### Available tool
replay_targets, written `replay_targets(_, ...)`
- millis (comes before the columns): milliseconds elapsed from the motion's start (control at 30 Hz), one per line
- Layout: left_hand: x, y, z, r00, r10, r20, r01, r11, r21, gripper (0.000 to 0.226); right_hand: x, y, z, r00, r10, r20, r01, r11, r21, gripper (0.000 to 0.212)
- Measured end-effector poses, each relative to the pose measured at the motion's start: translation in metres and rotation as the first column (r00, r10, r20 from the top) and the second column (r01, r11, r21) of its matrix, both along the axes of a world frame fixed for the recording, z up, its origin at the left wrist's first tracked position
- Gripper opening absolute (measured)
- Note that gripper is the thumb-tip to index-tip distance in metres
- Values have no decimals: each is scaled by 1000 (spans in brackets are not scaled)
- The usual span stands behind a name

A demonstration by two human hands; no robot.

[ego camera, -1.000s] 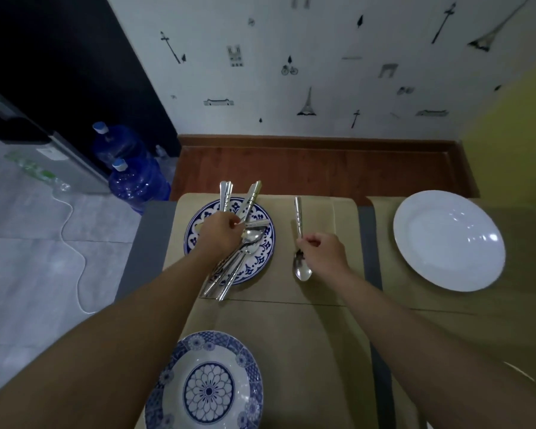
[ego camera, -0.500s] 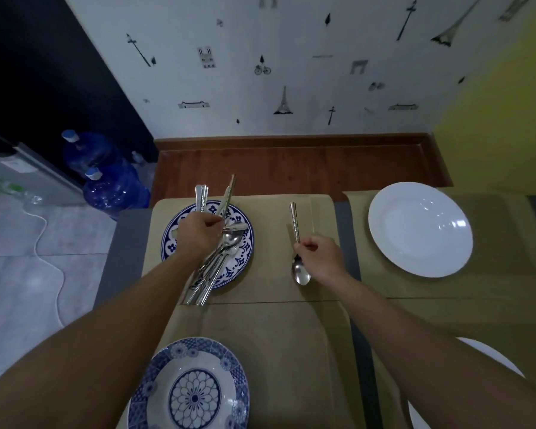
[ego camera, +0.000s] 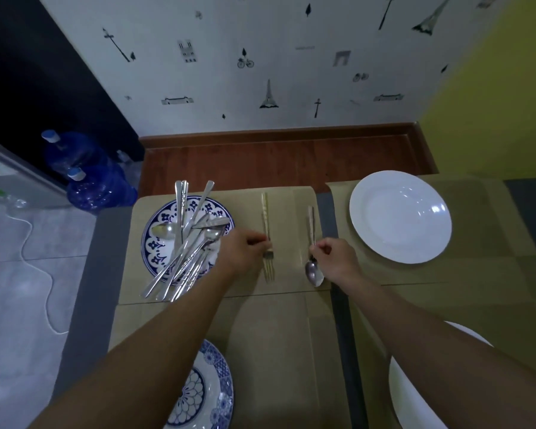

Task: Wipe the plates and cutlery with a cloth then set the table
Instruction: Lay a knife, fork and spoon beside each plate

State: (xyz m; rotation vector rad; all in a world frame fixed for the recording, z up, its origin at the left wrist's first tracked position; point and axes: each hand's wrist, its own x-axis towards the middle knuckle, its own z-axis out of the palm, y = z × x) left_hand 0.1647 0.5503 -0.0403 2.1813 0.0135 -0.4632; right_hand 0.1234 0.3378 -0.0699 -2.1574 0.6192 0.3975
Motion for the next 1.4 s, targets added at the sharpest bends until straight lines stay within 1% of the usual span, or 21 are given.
replay_targets(167,-14,-22,-27,994,-15,-112,21,998,55,9,-7,-8,-7,999,-21,38,20,1000,20,17)
replay_targets(300,-17,-26,-34,998,-31,-60,40,987,158,11,-10,-13,-8,998,-3,58,2,1000,19,20)
replay_targets(433,-16,-27,-32,996,-79,-30,84,969,234,22,-11,-17,-7,997,52,55,-54,998,28,29)
replay_targets(467,-16,-26,-33,996,-87,-19,89,966,242,24,-11,-19,-8,996,69,53,-71,997,32,34)
replay_targets(533,-17,-24,-33,991,-129,22,119,958,260,29,-11,-22,-9,994,100,52,-101,995,24,54)
replay_targets(600,-17,-21,-35,968,-243,63,218,939,265,46,-12,-24,-7,987,150,64,-149,989,-13,74)
replay_targets(667,-17,-19,-37,930,-359,72,329,906,266,63,-13,-26,-5,964,255,68,-251,966,-66,83)
replay_targets(800,-11,-17,-41,885,-464,40,434,853,291,73,-13,-28,-4,874,484,26,-476,867,-146,82)
replay_targets(900,-10,-18,-41,880,-474,13,449,842,299,77,-10,-33,-4,822,570,-20,-567,813,-135,82)
replay_targets(1133,-23,-34,-24,914,-397,81,360,888,285,64,-11,-41,0,749,661,-42,-661,742,-109,80)
replay_targets(1300,-19,-27,-35,908,-417,47,388,876,286,71,-11,-42,-1,740,672,-32,-672,735,-89,81)
replay_targets(1400,-16,-22,-36,888,-458,19,437,858,272,75,-11,-44,-3,748,663,-31,-663,744,-83,82)
